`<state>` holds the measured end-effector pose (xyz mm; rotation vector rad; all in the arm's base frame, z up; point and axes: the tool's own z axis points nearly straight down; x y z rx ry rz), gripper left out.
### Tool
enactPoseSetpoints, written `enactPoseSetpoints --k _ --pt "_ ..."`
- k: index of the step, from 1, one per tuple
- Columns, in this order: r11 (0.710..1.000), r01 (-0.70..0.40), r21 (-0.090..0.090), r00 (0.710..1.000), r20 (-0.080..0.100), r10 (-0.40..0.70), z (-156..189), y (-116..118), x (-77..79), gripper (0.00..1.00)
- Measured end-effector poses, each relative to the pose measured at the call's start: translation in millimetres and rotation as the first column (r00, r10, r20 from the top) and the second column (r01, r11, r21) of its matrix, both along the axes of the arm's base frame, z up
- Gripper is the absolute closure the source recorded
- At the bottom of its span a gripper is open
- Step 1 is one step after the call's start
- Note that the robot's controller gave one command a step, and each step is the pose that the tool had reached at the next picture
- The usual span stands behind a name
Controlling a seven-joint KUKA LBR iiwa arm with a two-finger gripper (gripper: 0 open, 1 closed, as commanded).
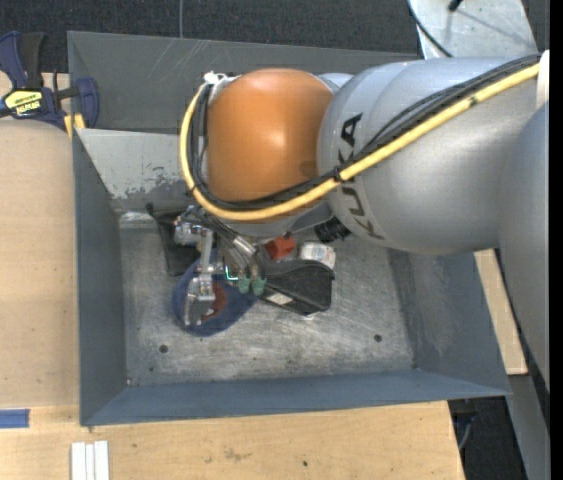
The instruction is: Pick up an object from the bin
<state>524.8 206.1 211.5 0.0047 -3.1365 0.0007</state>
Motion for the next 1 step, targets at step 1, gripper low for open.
enactPoseSetpoints --k 1 --pt "0.975 -0.222 0.000 0.975 0.005 0.222 -133.7 -21.4 19.0 0.00"
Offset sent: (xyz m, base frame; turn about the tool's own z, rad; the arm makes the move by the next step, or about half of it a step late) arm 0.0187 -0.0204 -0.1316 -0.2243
